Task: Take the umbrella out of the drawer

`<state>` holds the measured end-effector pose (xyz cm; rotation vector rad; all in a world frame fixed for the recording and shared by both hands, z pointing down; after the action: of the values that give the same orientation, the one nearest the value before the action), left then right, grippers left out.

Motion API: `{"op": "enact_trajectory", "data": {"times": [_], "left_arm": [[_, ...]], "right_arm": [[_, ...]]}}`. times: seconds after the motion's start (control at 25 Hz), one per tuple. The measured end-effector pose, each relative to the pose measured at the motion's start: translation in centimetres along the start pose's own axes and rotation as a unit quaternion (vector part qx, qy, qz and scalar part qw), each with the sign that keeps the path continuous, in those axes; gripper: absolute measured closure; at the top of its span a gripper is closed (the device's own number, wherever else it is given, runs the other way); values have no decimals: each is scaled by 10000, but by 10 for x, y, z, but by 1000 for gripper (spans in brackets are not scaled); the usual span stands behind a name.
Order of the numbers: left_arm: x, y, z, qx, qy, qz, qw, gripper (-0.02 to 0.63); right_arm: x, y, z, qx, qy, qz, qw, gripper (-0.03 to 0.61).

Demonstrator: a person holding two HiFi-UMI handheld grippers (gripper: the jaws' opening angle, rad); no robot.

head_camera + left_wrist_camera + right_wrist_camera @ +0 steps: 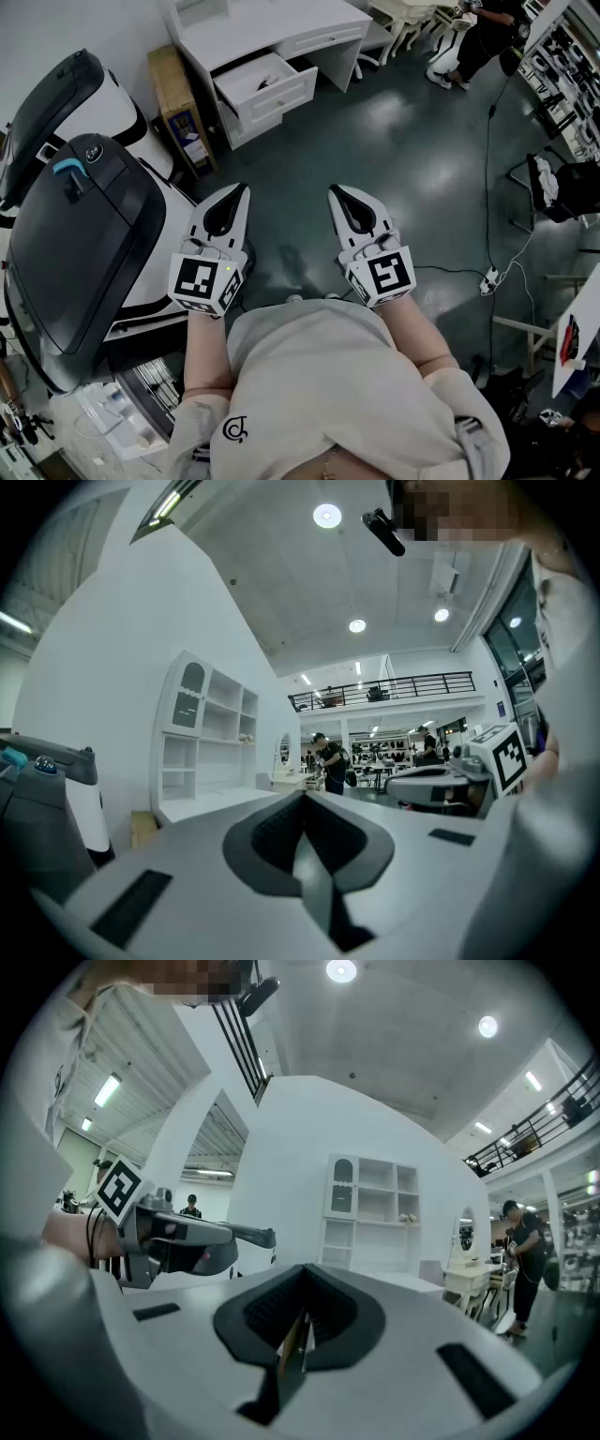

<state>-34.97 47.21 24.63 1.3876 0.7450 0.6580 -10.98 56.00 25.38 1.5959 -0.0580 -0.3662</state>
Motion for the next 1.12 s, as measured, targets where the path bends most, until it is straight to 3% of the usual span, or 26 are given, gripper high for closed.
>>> {"op": "enact_trajectory", "data": {"times": [0.4, 0.68, 0.96, 1.12], "left_arm": [[-12, 1, 9, -46, 24, -47, 10000, 601], [-20, 9, 15, -134, -24, -178, 9998, 601], [-28, 22, 46, -296, -216, -265, 9990, 601], [-36, 25, 83, -336, -523, -221, 9978, 601]], "right_arm": [[2, 3, 16, -44, 14, 51, 10000, 575], [8, 11, 27, -76, 88, 350, 9993, 574], [45, 36, 53, -230, 18, 676, 9974, 572], [83, 53, 89, -149, -266, 746, 9967, 572]]}}
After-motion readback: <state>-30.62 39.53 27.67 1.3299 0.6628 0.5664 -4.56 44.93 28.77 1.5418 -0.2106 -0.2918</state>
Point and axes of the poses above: the fingertips, and each gripper's own axes: z forward along the fingers, x to its right, y out of its underside, the point moved 10 cm from there along -z, backward along the fingers, and after that the axes turned 4 degrees about -z, right-handed, at the moved point
